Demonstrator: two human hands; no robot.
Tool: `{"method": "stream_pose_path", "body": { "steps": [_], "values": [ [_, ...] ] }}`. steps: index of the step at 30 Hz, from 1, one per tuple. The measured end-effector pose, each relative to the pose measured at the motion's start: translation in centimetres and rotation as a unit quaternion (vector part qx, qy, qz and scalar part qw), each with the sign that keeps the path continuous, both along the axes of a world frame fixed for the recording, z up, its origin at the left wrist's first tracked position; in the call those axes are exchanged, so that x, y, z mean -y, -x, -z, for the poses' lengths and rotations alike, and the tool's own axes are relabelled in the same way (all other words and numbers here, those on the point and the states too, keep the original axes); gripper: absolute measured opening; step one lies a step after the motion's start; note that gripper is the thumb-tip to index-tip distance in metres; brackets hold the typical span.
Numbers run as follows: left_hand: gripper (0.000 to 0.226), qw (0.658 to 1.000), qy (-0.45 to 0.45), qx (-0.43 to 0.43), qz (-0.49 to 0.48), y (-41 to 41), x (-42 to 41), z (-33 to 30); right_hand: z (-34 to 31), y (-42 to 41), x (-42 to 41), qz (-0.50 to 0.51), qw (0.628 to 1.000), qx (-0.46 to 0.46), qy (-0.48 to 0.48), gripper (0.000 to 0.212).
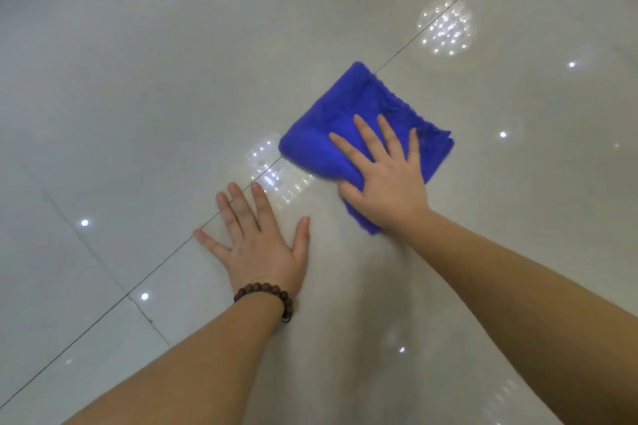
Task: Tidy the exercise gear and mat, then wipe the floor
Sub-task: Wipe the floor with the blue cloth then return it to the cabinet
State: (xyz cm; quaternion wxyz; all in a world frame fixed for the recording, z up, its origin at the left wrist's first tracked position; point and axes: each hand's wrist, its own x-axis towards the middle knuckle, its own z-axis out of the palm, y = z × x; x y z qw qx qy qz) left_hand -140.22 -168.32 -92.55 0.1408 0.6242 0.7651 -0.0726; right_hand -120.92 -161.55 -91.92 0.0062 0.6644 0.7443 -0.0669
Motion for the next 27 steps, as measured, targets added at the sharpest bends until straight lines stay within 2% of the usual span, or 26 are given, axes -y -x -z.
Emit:
{"method": "stream_pose_path", "body": {
  "steps": [2,3,5,7,9,11,12,14,16,18,20,23,27],
  "values": [
    [0.083,1.0,0.003,0.007,0.0,0.0,0.0,-0.2,-0.1,-6.3,0.6,0.129,0.992,0.005,-0.001,0.066],
    [0.084,1.0,0.002,0.009,0.0,-0.1,0.0,-0.2,-0.4,-9.5,1.0,0.224,0.974,-0.001,0.014,0.066],
    [0.084,1.0,-0.002,0.006,0.002,-0.1,0.0,-0.3,-1.1,-13.6,1.6,0.399,0.916,-0.032,0.032,0.064],
    [0.084,1.0,-0.008,0.003,0.004,-0.1,0.0,-0.1,-0.9,-11.9,2.0,0.462,0.885,-0.04,0.023,0.062],
    [0.084,1.0,-0.018,0.004,0.005,0.0,0.0,0.0,-0.3,-5.6,3.2,0.395,0.918,-0.036,-0.004,0.063],
    [0.085,1.0,-0.025,0.009,0.003,0.1,0.1,0.1,0.4,1.7,5.9,0.237,0.971,-0.019,-0.023,0.064],
    [0.084,1.0,-0.026,0.012,0.0,0.1,0.0,0.0,0.5,4.3,7.3,0.167,0.986,-0.007,-0.023,0.064],
    [0.083,0.999,-0.033,0.027,0.009,0.1,0.2,-0.4,0.5,5.3,8.5,0.101,0.995,-0.006,-0.012,0.063],
    [0.082,0.997,-0.052,0.047,0.031,0.9,0.8,-1.0,0.2,2.8,8.1,0.08,0.997,-0.009,-0.003,0.062],
    [0.082,0.996,-0.069,0.045,0.02,2.8,2.1,-1.5,0.2,-1.2,8.0,0.12,0.993,-0.009,0.005,0.063],
    [0.085,0.997,-0.069,0.017,-0.036,5.6,4.1,-1.8,0.1,-6.1,8.2,0.212,0.977,-0.015,0.012,0.064],
    [0.093,0.994,-0.027,-0.023,-0.101,9.3,7.9,-1.7,-1.0,-12.4,7.8,0.319,0.947,0.002,0.037,0.071],
    [0.1,0.989,0.021,-0.033,-0.143,11.8,11.5,-1.0,-1.9,-13.8,6.0,0.352,0.935,0.037,0.029,0.073]
  ]
}}
